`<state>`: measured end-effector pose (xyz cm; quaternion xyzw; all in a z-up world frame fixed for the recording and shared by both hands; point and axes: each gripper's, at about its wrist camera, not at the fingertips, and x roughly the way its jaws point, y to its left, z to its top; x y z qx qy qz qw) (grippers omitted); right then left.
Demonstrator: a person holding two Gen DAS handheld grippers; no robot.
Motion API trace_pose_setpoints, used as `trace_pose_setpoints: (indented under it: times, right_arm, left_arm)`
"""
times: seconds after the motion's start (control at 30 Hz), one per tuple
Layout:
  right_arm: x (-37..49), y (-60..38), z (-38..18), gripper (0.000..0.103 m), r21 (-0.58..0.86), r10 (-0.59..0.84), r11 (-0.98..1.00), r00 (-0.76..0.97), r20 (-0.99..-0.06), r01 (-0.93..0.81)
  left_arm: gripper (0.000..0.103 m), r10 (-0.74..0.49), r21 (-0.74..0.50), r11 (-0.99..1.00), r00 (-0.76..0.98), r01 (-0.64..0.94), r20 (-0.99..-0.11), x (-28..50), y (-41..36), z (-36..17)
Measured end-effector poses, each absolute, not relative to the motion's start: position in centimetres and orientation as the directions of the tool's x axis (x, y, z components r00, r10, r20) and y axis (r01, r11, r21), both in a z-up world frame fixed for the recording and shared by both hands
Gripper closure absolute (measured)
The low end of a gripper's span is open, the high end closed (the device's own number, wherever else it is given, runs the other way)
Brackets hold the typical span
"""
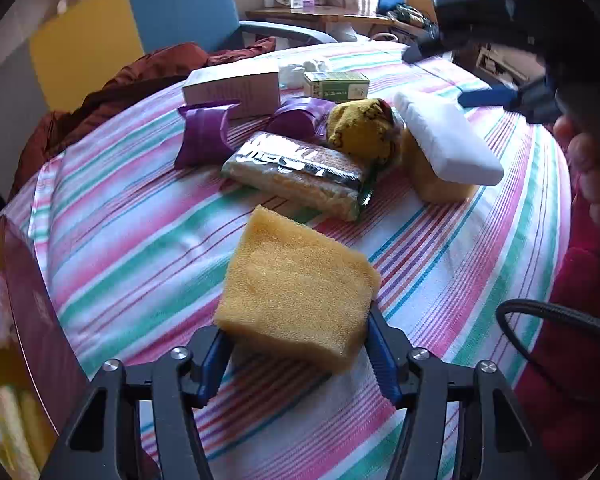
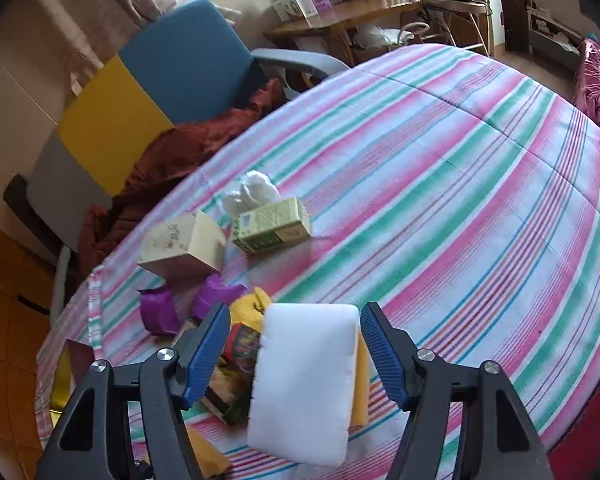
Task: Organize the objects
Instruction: 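Grasp the white foam block with right while left reaches for another yellow sponge, then carry the yellow sponge and white foam block into the tray with both grippers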
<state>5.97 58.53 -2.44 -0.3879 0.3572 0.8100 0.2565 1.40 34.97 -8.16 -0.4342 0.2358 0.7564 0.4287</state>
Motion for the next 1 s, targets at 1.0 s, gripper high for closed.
trace_pose_setpoints:
  times: [1.0]
  right_arm:
    - [5.9, 51.5, 1.8, 0.046, 0.272, 0.110, -0.804, -0.582, -0.806, -0.528]
  left_arm:
    - [0.040, 0.582, -0.163, -0.615, -0.304, -0.772, -0.755, 1.7, 24.7, -0.6]
